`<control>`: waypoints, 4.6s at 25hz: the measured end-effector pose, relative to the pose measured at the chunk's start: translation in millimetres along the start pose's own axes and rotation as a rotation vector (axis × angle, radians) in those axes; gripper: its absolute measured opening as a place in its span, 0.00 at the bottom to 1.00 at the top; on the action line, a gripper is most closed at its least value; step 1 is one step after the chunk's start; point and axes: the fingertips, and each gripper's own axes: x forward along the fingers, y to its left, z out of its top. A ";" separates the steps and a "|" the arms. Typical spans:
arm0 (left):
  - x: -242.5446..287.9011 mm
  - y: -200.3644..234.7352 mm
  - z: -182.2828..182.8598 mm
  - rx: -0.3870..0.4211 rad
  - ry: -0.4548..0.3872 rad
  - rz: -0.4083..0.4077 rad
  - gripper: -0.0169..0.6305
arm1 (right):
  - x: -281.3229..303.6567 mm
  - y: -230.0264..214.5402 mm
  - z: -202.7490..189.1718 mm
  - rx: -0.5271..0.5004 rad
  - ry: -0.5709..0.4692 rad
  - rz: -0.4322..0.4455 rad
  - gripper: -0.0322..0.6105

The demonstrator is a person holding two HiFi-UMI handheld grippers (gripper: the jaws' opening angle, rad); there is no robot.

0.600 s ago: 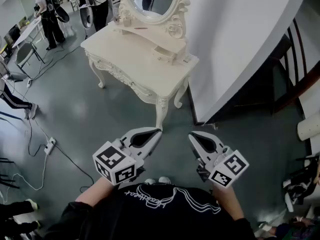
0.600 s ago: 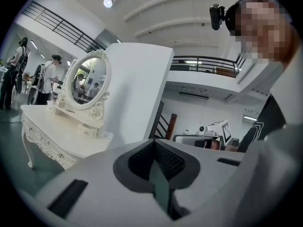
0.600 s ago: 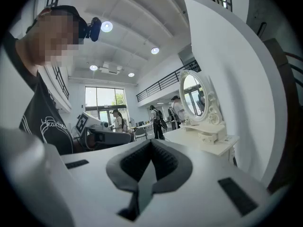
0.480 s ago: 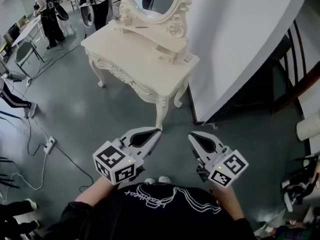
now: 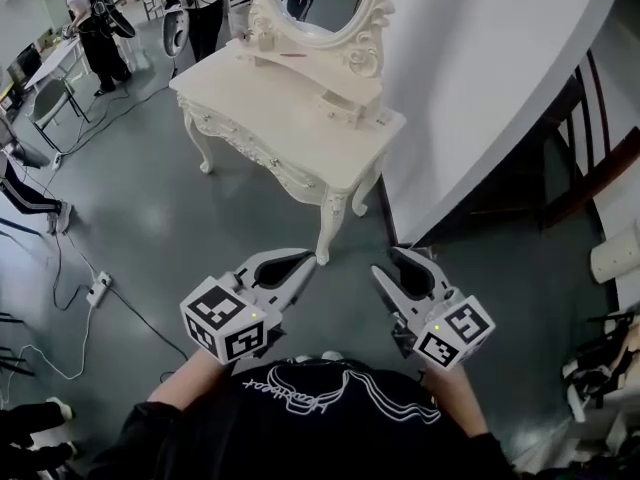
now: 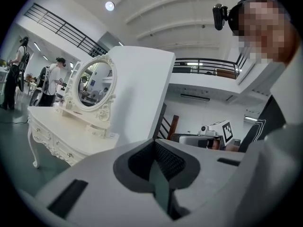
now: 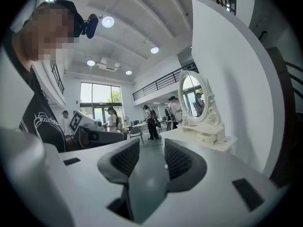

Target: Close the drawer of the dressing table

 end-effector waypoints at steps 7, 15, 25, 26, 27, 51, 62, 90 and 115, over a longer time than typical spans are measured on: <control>-9.0 20.8 -4.4 -0.003 0.012 0.039 0.03 | 20.3 -9.4 -1.6 -0.027 0.001 -0.043 0.50; 3.5 70.8 4.9 -0.004 -0.001 0.096 0.03 | 71.7 -34.2 -2.5 -0.037 0.005 0.006 0.52; 79.9 197.0 6.5 -0.108 0.065 0.157 0.03 | 184.6 -134.2 -13.3 0.021 0.086 0.040 0.50; 88.6 209.7 6.9 -0.115 0.078 0.160 0.03 | 196.1 -145.2 -14.5 0.029 0.095 0.043 0.50; 96.7 222.4 8.5 -0.118 0.089 0.164 0.03 | 207.1 -156.2 -15.3 0.038 0.102 0.045 0.50; 221.5 420.0 54.7 -0.076 0.167 0.121 0.03 | 354.7 -310.4 -28.6 0.158 0.180 -0.118 0.46; 275.6 518.2 60.6 -0.064 0.298 -0.031 0.03 | 403.6 -354.9 -54.1 0.245 0.241 -0.361 0.43; 313.2 615.5 29.1 -0.168 0.429 -0.206 0.03 | 448.8 -407.7 -144.6 0.320 0.321 -0.766 0.30; 316.8 627.5 39.1 -0.175 0.425 -0.221 0.03 | 448.6 -416.8 -147.1 0.306 0.356 -0.832 0.21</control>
